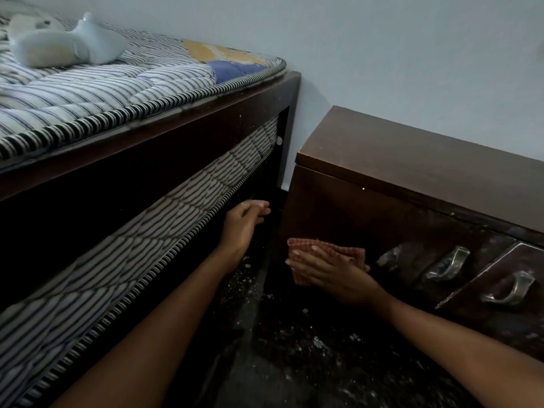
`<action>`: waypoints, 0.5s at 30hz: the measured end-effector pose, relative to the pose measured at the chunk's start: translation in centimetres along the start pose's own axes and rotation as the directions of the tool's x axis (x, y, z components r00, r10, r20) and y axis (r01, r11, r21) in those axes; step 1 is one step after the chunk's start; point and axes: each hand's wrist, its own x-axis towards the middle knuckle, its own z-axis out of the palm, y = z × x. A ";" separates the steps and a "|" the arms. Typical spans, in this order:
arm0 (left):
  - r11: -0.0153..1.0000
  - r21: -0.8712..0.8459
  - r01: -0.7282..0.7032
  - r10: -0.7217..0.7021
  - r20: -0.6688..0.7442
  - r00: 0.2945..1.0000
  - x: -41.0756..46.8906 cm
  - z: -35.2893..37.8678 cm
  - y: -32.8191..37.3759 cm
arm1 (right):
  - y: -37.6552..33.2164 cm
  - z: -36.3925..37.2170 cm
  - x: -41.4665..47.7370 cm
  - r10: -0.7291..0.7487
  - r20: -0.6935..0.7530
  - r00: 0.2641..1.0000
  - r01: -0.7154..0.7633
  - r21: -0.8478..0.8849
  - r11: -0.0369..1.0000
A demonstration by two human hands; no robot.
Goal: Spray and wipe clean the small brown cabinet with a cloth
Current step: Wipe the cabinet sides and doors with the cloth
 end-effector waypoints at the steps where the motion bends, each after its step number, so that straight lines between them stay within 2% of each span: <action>1: 1.000 0.017 -0.009 0.009 0.027 1.000 -0.1 0.0 -0.1 | 0.0 0.2 -1.2 0.001 -0.010 1.000 -0.001 0.006 1.000; 5: 0.987 0.123 -0.106 0.095 0.099 0.991 -0.2 0.0 -0.6 | 1.1 -0.7 -3.6 0.103 -0.081 0.991 -0.094 0.105 0.990; 9: 0.961 0.197 -0.196 0.184 0.076 0.980 -0.1 -0.1 -0.3 | 1.9 -2.4 -0.3 0.234 -0.114 0.966 -0.216 0.145 0.965; 15: 0.916 0.326 -0.234 0.221 0.079 0.972 0.0 -1.4 -0.8 | -1.0 0.4 6.3 0.094 -0.114 0.989 -0.092 0.021 0.995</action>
